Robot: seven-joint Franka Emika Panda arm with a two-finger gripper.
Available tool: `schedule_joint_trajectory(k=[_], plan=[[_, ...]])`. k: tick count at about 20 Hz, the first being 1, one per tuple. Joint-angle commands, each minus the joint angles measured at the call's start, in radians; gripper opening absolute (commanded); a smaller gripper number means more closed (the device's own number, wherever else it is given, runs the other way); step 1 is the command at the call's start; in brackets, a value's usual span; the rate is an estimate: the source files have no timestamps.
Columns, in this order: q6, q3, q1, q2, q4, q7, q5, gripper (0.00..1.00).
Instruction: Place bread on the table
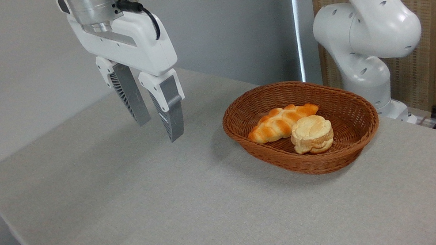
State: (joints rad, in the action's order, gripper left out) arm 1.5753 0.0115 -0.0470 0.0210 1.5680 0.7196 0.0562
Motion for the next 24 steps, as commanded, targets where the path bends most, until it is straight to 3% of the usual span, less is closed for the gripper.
schedule_joint_trajectory(k=[1, 24], plan=[[-0.011, -0.001, -0.001, -0.007, 0.007, -0.009, 0.004, 1.0], [0.018, -0.001, -0.002, -0.052, 0.081, -0.008, -0.001, 1.0]])
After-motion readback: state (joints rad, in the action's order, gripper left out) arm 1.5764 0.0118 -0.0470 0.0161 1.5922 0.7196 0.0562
